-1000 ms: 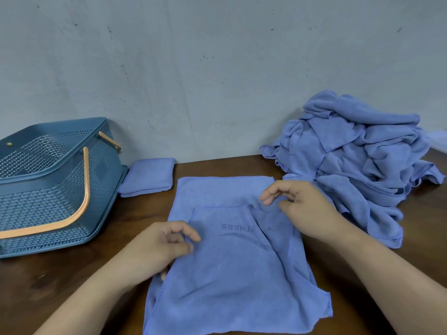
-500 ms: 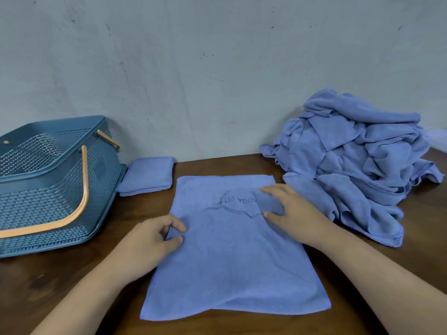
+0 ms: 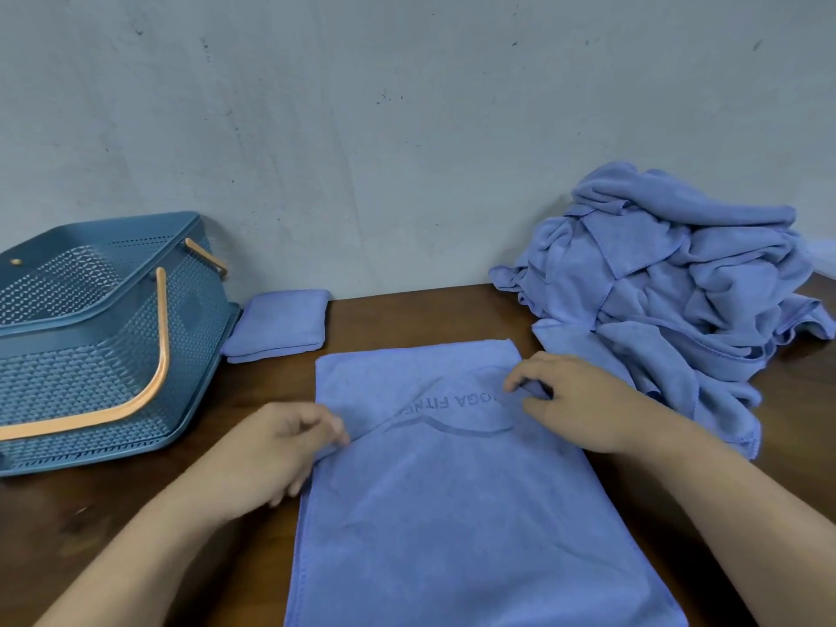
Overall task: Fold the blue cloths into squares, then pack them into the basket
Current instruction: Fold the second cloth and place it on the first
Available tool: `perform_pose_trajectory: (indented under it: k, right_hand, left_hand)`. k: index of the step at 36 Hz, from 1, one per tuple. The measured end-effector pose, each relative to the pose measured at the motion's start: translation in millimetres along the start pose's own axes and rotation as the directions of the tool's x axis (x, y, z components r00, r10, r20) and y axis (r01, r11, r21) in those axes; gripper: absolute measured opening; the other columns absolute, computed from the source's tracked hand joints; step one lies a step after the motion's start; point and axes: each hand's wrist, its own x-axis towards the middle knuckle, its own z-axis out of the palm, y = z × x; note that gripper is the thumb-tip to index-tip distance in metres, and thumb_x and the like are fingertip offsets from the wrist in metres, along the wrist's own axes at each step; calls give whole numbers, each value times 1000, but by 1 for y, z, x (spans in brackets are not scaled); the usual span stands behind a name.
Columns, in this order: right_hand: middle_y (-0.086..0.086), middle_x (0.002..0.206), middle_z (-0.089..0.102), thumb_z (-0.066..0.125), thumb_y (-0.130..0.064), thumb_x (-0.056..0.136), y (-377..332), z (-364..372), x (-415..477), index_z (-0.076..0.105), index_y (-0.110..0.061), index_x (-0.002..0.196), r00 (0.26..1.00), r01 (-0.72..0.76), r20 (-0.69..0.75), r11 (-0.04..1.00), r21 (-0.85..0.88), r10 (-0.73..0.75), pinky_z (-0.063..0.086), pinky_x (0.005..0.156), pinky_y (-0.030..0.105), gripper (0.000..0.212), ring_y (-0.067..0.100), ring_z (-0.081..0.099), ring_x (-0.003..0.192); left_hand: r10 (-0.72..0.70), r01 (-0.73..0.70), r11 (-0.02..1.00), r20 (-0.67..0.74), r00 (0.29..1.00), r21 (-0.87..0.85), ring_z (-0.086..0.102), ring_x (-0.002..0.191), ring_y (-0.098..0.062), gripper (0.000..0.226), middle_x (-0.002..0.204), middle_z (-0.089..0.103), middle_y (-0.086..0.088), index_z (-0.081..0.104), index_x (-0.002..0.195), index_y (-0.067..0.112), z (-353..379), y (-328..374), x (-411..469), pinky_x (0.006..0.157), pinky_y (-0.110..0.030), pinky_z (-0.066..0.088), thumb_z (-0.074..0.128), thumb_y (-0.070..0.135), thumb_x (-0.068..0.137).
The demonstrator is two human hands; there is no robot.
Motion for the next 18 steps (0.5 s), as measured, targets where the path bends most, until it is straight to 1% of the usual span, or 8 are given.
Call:
perform_pose_trajectory:
  k: [2, 4, 6, 9, 12, 15, 16, 18]
  right_hand:
    - [-20, 110, 62, 60, -24, 101, 3, 15, 5, 69, -38, 119, 986, -12, -168, 1000, 15, 15, 44, 91, 24, 24, 9, 53, 106]
    - [-20, 121, 62, 55, -24, 104, 5, 26, 10, 68, -35, 127, 968, -37, -248, 999, -26, 29, 47, 98, 36, 28, 14, 52, 112]
    - [-20, 128, 61, 50, -24, 107, 5, 33, 14, 66, -34, 131, 970, -50, -243, 996, -78, 30, 47, 100, 42, 31, 15, 52, 115]
    - [-22, 135, 60, 47, -26, 109, 4, 34, 18, 64, -37, 135, 977, -61, -213, 986, -154, 27, 45, 100, 41, 33, 13, 50, 119]
    - [-26, 144, 54, 45, -28, 108, 4, 33, 18, 59, -41, 140, 982, -64, -185, 974, -215, 23, 40, 104, 37, 37, 11, 46, 128]
    - [-28, 154, 45, 41, -32, 109, 3, 33, 16, 52, -44, 148, 987, -83, -151, 963, -257, 44, 36, 108, 36, 42, 9, 39, 139]
    - [-29, 157, 42, 40, -32, 109, 2, 33, 15, 49, -45, 150, 989, -88, -141, 959, -270, 51, 35, 109, 35, 44, 9, 37, 142]
    - [-28, 161, 36, 37, -34, 109, 1, 32, 14, 43, -46, 154, 991, -100, -120, 948, -301, 67, 32, 111, 36, 47, 10, 33, 147]
  left_hand:
    - [146, -115, 984, -237, 960, 137, 46, 50, -6, 22, 57, 56, 6, 72, 91, 27, 9, -2, 9, 50, -21, 37, 59, 37, 106]
    - [253, -190, 954, -284, 925, 232, 52, 57, -5, 14, 65, 60, 11, 71, 92, 31, 17, -3, 18, 56, -19, 41, 64, 33, 104]
    - [281, -230, 949, -248, 927, 216, 62, 74, -3, 11, 82, 67, 14, 73, 96, 37, 23, -6, 27, 68, -15, 47, 68, 28, 101]
    - [340, -301, 926, -160, 927, 226, 62, 99, -6, 17, 99, 67, 17, 74, 114, 37, 28, 3, 43, 87, -15, 46, 69, 27, 101]
    - [286, -265, 938, -65, 956, 223, 61, 105, 0, 23, 113, 67, 18, 70, 125, 35, 35, 18, 60, 92, -15, 46, 64, 39, 104]
    - [240, -237, 938, 20, 970, 254, 59, 104, 7, 24, 119, 64, 20, 69, 126, 35, 44, 27, 78, 88, -7, 40, 58, 43, 106]
    - [239, -235, 937, 14, 971, 260, 59, 103, 8, 22, 116, 63, 20, 70, 124, 35, 45, 28, 84, 87, -7, 38, 56, 40, 107]
    - [247, -222, 931, -53, 968, 289, 58, 102, 5, 20, 108, 62, 17, 71, 118, 34, 42, 26, 95, 92, -17, 43, 54, 32, 107]
